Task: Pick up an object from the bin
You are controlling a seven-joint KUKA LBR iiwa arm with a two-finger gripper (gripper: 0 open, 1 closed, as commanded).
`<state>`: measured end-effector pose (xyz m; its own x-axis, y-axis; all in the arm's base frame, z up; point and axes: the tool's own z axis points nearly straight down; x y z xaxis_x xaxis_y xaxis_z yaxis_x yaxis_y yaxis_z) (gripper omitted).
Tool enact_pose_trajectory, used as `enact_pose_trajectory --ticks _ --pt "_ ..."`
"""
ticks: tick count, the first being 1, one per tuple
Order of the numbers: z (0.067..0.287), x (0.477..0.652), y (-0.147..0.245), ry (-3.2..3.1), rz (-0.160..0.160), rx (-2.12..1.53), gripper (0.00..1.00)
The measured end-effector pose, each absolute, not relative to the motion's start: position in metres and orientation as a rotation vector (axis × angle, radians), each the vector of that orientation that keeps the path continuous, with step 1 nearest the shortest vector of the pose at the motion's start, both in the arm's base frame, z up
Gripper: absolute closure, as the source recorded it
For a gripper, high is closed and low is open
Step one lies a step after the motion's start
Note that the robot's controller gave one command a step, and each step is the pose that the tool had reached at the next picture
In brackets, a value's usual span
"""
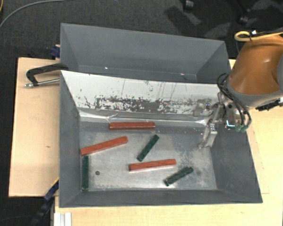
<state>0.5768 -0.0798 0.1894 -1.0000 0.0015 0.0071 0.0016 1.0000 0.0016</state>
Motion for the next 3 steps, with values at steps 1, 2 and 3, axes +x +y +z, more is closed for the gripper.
enact_pose_trajectory --ticks 1,2,3 --pt "0.077 0.534 -0.048 -3.132 -0.004 -0.002 0.00" --pt "0.070 0.497 -0.014 -3.140 -0.003 0.062 0.00" --pt "0.071 0.498 -0.015 -3.143 -0.001 0.058 1.00"
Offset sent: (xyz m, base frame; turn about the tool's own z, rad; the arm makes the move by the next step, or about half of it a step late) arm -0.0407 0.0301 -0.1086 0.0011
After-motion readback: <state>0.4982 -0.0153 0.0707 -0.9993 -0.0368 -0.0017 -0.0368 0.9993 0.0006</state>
